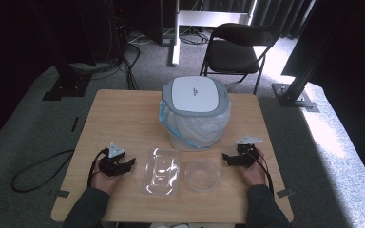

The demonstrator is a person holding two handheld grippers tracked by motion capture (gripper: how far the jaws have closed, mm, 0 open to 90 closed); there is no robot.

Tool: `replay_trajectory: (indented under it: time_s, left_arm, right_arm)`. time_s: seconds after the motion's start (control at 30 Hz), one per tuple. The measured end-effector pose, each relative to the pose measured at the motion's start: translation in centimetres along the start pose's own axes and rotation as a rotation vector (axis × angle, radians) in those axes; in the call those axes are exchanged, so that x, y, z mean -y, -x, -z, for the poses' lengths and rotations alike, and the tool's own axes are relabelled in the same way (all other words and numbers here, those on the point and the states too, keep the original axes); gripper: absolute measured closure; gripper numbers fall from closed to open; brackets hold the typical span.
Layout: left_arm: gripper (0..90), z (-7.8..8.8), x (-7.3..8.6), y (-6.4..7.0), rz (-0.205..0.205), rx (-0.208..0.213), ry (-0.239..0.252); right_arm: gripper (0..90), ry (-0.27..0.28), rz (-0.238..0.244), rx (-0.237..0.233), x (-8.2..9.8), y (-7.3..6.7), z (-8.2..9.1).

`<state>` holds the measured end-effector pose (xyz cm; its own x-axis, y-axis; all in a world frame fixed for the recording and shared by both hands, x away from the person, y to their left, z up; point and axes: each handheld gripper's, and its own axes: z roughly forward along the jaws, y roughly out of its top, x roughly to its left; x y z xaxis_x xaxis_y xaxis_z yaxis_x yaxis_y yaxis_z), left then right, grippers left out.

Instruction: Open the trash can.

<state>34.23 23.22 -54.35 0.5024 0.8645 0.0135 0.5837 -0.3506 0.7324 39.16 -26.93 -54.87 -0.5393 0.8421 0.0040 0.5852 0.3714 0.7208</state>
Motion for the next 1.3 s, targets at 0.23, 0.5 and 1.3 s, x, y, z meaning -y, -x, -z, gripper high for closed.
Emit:
replay_trajectory:
  time_s: [0.23, 0.5, 1.3]
  left_arm:
    - [39.0, -0.1, 0.0, 0.2, 0.004, -0.002, -0.002]
    - [37.4, -0.1, -0.1, 0.2, 0.003, 0.000, -0.003]
    - [36.1, -0.1, -0.1, 0.3, 0.003, -0.002, -0.003]
  right_arm:
    - [13.4, 0.003, -0.006, 0.006, 0.0, 0.0, 0.0]
    - [23.3, 0.010, -0.028, 0.025, 0.0, 0.3, 0.2]
    - [45.0, 0.108, -0.054, 0.057, -5.6, 1.3, 4.0]
